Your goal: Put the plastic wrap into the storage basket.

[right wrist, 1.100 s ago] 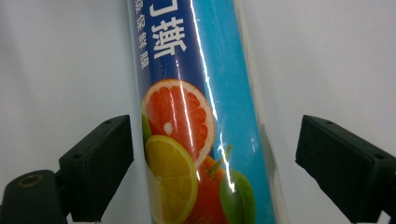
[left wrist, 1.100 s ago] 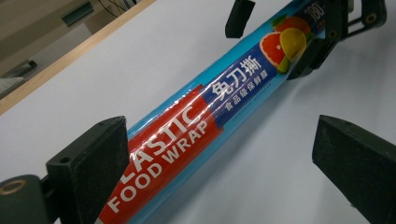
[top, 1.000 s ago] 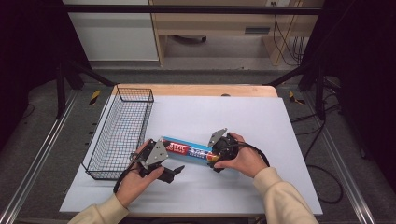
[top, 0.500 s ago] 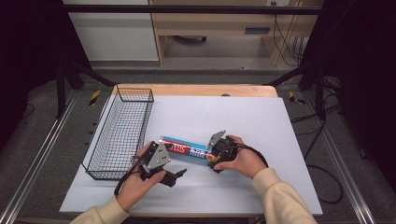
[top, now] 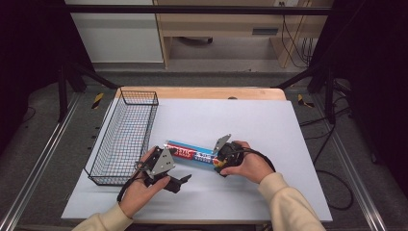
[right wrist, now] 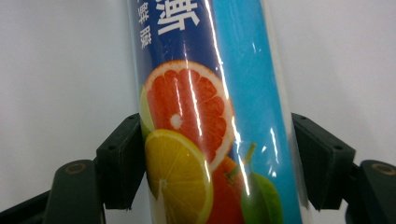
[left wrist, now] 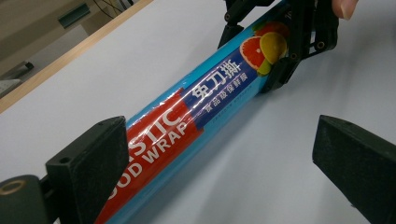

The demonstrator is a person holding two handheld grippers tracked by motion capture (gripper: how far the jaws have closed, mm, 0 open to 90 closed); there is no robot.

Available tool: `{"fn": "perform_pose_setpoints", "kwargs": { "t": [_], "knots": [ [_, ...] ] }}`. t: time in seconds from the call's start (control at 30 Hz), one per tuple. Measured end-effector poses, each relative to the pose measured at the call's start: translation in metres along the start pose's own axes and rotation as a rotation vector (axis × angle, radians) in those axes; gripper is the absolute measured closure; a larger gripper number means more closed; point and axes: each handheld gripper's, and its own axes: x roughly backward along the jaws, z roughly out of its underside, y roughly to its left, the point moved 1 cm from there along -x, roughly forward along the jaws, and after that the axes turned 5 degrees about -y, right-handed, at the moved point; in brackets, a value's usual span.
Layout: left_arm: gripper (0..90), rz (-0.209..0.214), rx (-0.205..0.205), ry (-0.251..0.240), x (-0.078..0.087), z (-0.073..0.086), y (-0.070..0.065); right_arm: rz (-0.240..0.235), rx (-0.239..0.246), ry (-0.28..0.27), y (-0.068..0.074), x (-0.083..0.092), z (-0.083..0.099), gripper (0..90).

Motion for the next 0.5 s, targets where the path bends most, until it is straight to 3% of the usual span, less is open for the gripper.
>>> {"fn": "perform_pose_setpoints", "kwargs": {
  "t": [0.5],
  "knots": [
    [3.9,-0.007,0.002,0.000,0.0026,0.0005,0.0006,0.006,0.052,0.001,0.0022,0.0011,-0.0009,30.1]
  ]
}}
